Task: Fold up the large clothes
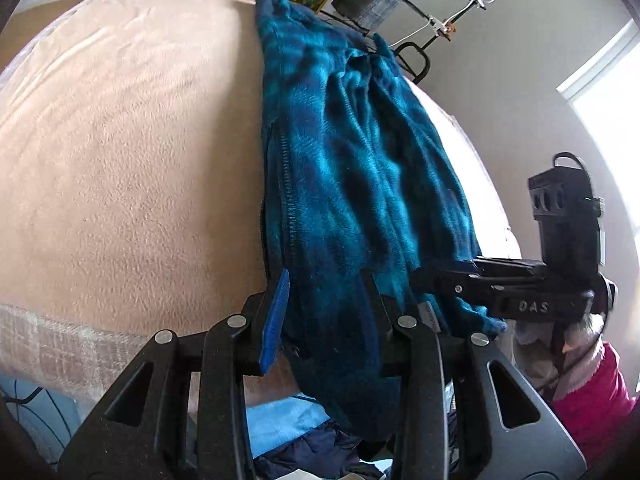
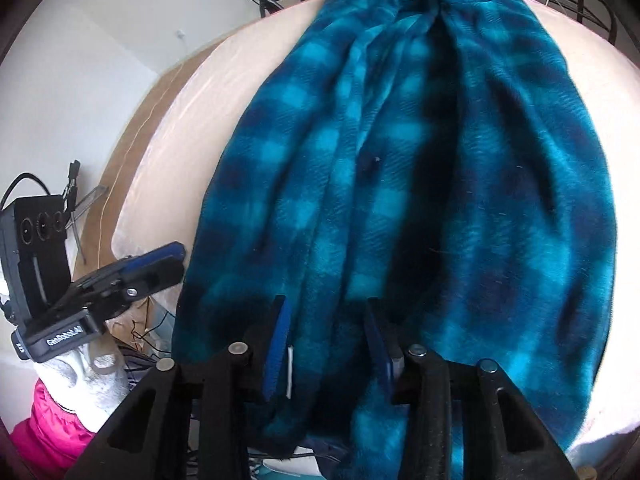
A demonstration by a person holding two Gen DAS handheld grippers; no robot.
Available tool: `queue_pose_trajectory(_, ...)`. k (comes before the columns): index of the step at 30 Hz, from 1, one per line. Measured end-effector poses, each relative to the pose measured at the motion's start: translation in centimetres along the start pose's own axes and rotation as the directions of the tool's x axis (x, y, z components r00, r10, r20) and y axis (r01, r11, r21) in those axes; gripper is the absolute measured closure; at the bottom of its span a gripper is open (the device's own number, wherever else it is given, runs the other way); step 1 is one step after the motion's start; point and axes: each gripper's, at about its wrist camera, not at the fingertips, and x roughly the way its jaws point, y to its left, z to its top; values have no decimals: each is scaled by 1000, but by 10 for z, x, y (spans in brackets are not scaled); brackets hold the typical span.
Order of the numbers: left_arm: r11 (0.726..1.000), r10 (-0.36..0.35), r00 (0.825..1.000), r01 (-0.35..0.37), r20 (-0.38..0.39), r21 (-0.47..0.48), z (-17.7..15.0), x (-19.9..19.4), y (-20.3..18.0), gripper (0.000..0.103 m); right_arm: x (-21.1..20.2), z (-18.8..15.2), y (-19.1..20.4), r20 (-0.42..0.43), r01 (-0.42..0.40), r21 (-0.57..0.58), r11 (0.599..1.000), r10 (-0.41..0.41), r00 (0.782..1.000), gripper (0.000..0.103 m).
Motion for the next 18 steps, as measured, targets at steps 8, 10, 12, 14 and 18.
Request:
queue_pose_trajectory(8, 999, 30, 1000, -30, -4, 30, -1, 8, -3, 70, -37, -36, -7, 92, -60, 63, 996, 54, 994, 101)
queue_pose_trajectory(10, 998, 37, 999, -37, -5, 42, -1, 9, -5, 70, -22, -41, -14, 52, -13, 62, 998, 10, 999, 101)
queue_pose_trajectory(12, 998, 43, 999, -43, -3, 47, -2, 6, -8, 70, -13, -42, -21, 42, -30, 88, 996, 26, 999, 99)
queue_pose_trajectory(14, 998, 34, 999, -34, 3, 51, -6, -1, -10, 70, -19, -41, -22, 54, -50, 85, 995, 45, 998, 89)
queue_pose_trajectory(18, 1000, 0, 1000, 0, -14, 21, -22, -11, -10, 54, -65, -51, -24, 136, -35, 20, 999, 32, 990, 61)
